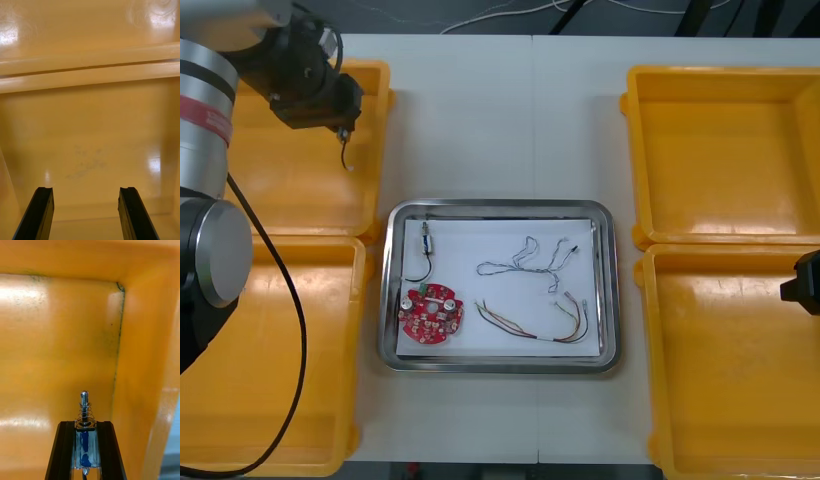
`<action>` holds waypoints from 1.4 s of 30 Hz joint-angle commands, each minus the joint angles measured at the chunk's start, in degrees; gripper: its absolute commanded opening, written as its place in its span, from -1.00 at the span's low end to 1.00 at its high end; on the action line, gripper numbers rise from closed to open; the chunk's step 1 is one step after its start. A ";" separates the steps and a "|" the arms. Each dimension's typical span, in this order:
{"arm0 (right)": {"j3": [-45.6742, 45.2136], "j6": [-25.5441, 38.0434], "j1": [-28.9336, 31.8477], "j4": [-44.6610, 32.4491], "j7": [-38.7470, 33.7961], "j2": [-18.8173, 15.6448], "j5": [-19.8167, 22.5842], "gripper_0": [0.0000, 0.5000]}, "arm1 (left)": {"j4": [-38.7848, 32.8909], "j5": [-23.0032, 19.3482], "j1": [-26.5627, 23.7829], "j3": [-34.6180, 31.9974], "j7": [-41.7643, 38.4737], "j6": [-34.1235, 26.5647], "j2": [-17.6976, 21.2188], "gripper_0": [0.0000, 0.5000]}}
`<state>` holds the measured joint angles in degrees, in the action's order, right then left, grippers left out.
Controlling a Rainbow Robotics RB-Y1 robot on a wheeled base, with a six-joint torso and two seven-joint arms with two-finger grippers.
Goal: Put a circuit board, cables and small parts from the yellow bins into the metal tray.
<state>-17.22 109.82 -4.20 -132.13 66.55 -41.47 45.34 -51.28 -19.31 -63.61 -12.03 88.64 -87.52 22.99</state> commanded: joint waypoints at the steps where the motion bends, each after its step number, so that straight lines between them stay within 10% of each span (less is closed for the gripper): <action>1: -2.03 0.18 0.86 -1.73 -2.30 0.34 0.01 1.00 | -7.70 -0.55 0.76 -0.97 5.14 -6.97 3.56 -1.00; 13: -2.03 0.18 0.86 -1.73 -2.30 0.34 0.01 1.00 | -28.53 -2.40 6.65 2.45 -1.98 -22.48 5.05 -1.00; 24: -2.03 0.18 0.86 -1.73 -2.30 0.34 0.01 1.00 | -47.25 -9.34 14.74 10.19 -19.38 -22.48 4.96 -1.00; 42: -2.03 0.18 0.86 -1.73 -2.30 0.34 0.01 1.00 | -58.76 -11.89 20.80 23.72 -38.80 -22.48 3.29 -1.00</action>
<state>-17.25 109.83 -4.07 -132.24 66.55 -41.44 45.34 -106.92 -30.70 -43.69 8.49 56.40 -109.59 25.79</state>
